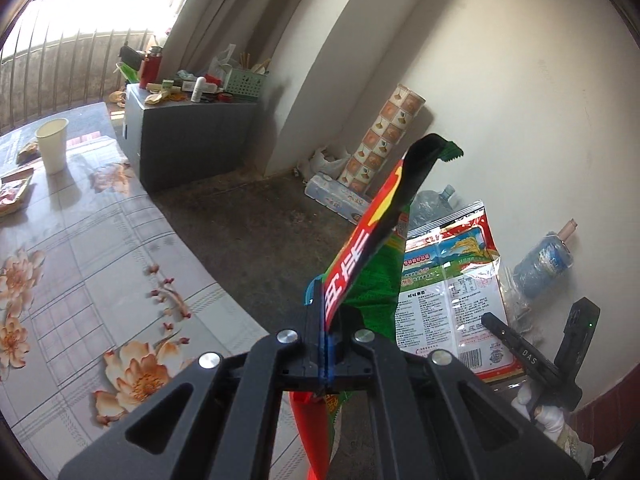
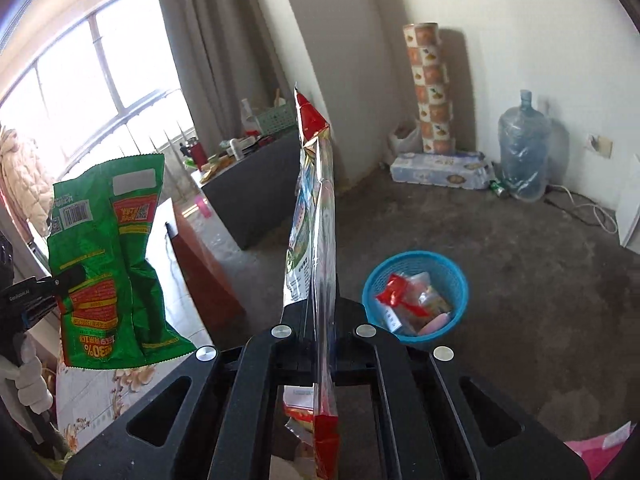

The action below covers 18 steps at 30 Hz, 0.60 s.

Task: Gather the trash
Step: 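Carry both bags over the blue wastebasket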

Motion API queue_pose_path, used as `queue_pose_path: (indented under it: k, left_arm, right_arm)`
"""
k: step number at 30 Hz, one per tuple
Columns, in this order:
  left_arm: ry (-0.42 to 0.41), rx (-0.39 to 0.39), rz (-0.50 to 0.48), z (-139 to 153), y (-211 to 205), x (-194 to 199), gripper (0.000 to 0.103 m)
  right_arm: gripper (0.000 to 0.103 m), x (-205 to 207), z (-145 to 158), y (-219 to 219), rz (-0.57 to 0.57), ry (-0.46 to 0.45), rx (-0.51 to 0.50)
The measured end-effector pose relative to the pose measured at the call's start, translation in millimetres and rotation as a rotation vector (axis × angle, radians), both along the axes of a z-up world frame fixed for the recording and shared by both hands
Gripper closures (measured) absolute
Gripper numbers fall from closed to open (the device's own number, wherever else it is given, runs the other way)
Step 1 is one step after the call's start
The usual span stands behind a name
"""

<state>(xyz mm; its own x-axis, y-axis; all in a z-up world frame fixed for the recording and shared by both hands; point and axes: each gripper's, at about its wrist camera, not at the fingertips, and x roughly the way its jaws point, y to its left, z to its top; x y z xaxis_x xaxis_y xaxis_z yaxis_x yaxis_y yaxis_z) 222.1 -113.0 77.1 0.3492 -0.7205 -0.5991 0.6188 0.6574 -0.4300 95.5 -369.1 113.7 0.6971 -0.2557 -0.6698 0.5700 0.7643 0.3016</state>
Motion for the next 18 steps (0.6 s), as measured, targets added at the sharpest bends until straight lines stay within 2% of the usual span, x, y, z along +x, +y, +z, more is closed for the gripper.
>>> queue_pose_path:
  k: [7, 13, 18]
  left_arm:
    - [0.105, 0.104, -0.119, -47.2, -123.5, 45.6, 0.103]
    - [0.165, 0.193, -0.178, -96.9, -202.7, 74.6, 0.103]
    - [0.214, 0.234, -0.204, -130.0, -248.8, 100.5, 0.103]
  right_arm:
    - [0.101, -19.4, -46.7, -79.2, -0.212, 0.05, 0.04]
    - [0.101, -19.6, -115.7, -134.1, -0.264, 0.072, 0.241]
    - [0.101, 6.4, -169.2, -174.1, -0.27, -0.007, 0.422]
